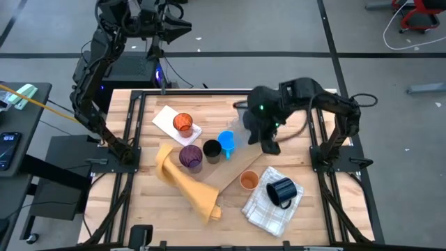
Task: Stack small to large cups/mugs on shelf
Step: Put the transparent mug on the shelf
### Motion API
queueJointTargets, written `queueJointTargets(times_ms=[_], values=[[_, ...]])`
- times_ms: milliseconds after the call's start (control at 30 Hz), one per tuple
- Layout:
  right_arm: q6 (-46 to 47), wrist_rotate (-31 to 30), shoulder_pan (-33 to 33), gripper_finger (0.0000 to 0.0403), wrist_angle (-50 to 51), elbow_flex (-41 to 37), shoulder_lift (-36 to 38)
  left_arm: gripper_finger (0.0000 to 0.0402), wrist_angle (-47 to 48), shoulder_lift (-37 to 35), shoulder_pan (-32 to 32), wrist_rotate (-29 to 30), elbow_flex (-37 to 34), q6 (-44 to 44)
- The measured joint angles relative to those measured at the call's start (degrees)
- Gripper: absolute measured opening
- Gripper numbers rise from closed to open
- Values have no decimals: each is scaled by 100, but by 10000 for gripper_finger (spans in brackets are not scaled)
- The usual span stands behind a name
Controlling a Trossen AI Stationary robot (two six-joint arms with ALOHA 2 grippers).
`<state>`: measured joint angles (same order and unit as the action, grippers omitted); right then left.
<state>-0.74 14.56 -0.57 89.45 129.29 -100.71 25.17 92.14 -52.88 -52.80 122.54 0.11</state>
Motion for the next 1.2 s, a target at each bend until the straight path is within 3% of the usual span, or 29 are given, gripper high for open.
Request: queueJointTargets(times_ms=[433, 667, 1200], values=[[659, -525, 8, 0, 27, -2777, 74, 61, 39, 2, 0, 2, -4, -99], [719, -194, -17, 0, -751, -3042, 81, 59, 38, 7, 0, 2, -4, -75], [768, -75, 327, 0, -1828, -4087, 81, 55, 15, 7, 0, 2, -4, -50]])
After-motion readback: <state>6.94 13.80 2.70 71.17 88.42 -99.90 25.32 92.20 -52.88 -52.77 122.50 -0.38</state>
